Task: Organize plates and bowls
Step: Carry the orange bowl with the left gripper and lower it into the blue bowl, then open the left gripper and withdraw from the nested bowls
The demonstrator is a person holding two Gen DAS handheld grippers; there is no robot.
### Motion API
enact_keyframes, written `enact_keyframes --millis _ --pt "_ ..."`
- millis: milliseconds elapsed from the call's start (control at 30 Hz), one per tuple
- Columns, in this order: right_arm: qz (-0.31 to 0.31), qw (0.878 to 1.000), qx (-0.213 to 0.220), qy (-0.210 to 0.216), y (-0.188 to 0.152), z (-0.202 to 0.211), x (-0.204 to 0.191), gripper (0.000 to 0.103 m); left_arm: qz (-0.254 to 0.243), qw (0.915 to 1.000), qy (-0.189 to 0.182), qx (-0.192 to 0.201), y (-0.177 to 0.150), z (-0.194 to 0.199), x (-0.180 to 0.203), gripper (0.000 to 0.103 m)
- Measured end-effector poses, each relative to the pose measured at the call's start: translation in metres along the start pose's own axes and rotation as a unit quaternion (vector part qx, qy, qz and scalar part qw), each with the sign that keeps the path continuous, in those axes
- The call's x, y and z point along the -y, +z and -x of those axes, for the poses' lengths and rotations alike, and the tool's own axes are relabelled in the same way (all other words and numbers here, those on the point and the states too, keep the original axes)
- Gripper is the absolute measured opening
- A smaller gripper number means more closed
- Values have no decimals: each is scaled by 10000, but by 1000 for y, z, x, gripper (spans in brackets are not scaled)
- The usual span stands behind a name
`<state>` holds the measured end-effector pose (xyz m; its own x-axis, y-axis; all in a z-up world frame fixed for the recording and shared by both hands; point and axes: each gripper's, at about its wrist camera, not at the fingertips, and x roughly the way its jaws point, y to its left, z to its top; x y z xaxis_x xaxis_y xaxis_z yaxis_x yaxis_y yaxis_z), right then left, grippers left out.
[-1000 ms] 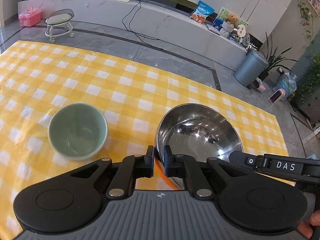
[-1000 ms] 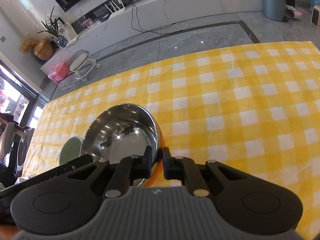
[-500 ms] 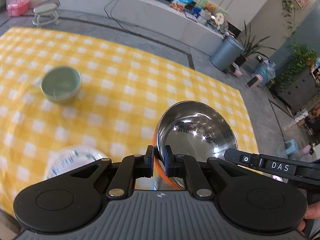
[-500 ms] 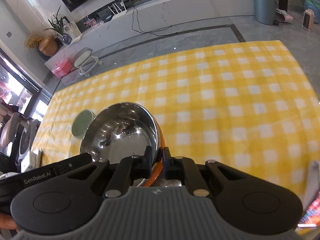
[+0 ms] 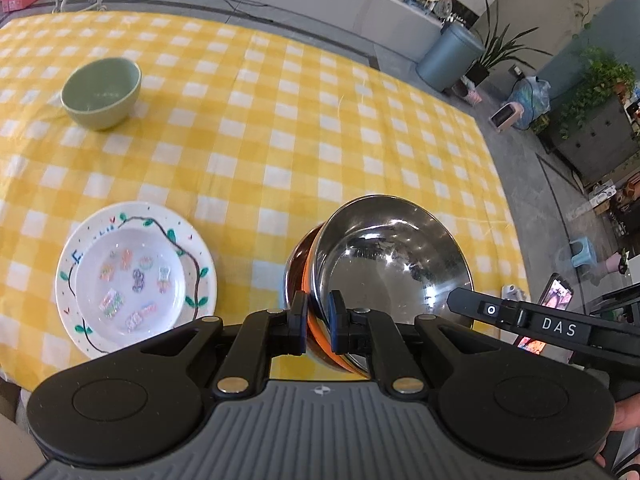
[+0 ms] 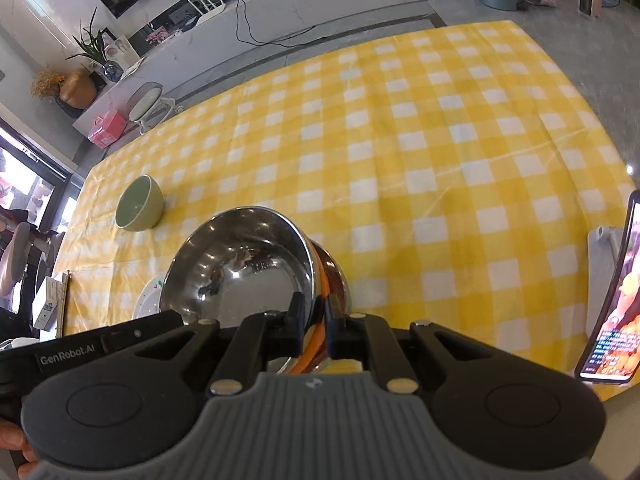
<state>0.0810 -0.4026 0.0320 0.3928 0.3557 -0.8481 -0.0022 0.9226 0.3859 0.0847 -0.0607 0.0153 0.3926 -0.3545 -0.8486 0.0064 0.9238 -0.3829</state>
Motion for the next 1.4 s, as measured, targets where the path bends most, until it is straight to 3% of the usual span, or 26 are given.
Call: enact_keyframes --millis 533,667,700,733,767,833,900,1000,1067,1133,1233,1400 --pt "168 9993 242 222 -17 -28 14 8 -220 9995 204 8 -7 -14 2 12" --pt "465 9972 469 362 -21 -22 14 15 -324 9992 178 171 -8 -10 2 13" --pt "595 9959 565 379 -21 -18 14 16 -355 9989 180 231 -8 -8 2 19" --pt "735 9941 695 381 -21 -14 13 25 -365 9988 143 299 -8 -5 1 22" --pt "873 9920 827 379 -22 -9 13 33 -396 9985 83 366 -7 -2 1 27" --pt "1332 9837 1156 350 -21 2 12 36 -408 9979 -11 509 -7 4 1 29" --pt "1878 9700 1538 159 -20 10 12 39 -440 9968 -33 666 -6 9 3 32" --pt "2743 9429 1889 -67 -18 9 14 52 -476 9955 -88 817 -5 14 6 33" --pt "2969 9341 1975 -181 -15 0 22 65 -459 9951 -128 863 -4 16 7 34" --pt "2807 9394 1953 -231 -6 -12 33 71 -449 9949 -131 890 -3 16 8 35" --pt "2508 9505 1802 -337 12 -38 49 72 -425 9946 -123 935 -3 17 5 39" --pt "2411 9517 1896 -107 29 -63 53 72 -475 9942 26 960 0 9 -2 45"
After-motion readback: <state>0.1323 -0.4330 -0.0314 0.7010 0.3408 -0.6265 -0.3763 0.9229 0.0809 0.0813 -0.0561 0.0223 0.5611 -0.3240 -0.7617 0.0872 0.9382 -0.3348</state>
